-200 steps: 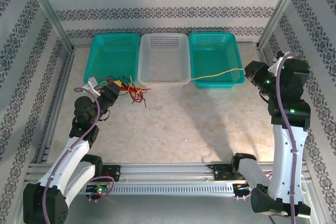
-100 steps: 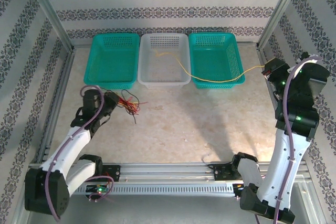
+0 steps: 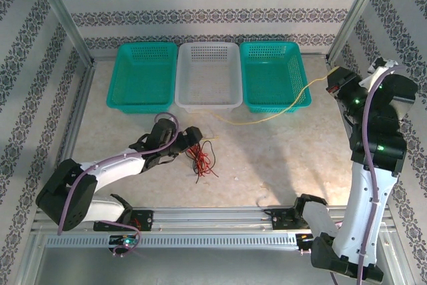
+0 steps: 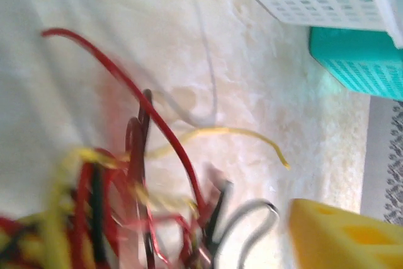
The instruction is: Untangle the cables
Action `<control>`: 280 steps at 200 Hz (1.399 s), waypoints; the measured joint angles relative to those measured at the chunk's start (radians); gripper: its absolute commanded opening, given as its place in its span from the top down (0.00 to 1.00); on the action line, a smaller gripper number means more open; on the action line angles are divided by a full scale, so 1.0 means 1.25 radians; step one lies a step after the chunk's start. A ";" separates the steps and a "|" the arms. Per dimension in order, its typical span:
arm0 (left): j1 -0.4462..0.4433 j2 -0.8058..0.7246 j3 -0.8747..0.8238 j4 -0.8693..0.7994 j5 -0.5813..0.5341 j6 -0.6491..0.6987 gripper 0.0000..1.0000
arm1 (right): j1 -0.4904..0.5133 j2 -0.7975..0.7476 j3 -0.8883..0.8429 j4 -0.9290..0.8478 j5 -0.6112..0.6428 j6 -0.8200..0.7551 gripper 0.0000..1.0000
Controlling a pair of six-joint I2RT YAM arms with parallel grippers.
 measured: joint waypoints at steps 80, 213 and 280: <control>0.227 -0.379 0.188 -0.450 -0.108 0.264 0.01 | 0.117 0.062 0.045 0.000 0.013 -0.025 1.00; 0.002 0.016 0.586 -0.381 0.405 0.570 0.11 | 0.405 0.277 0.178 -0.009 0.097 -0.105 1.00; -0.049 0.084 0.559 -0.369 0.461 0.606 0.32 | 0.468 0.338 0.235 0.017 0.101 -0.105 1.00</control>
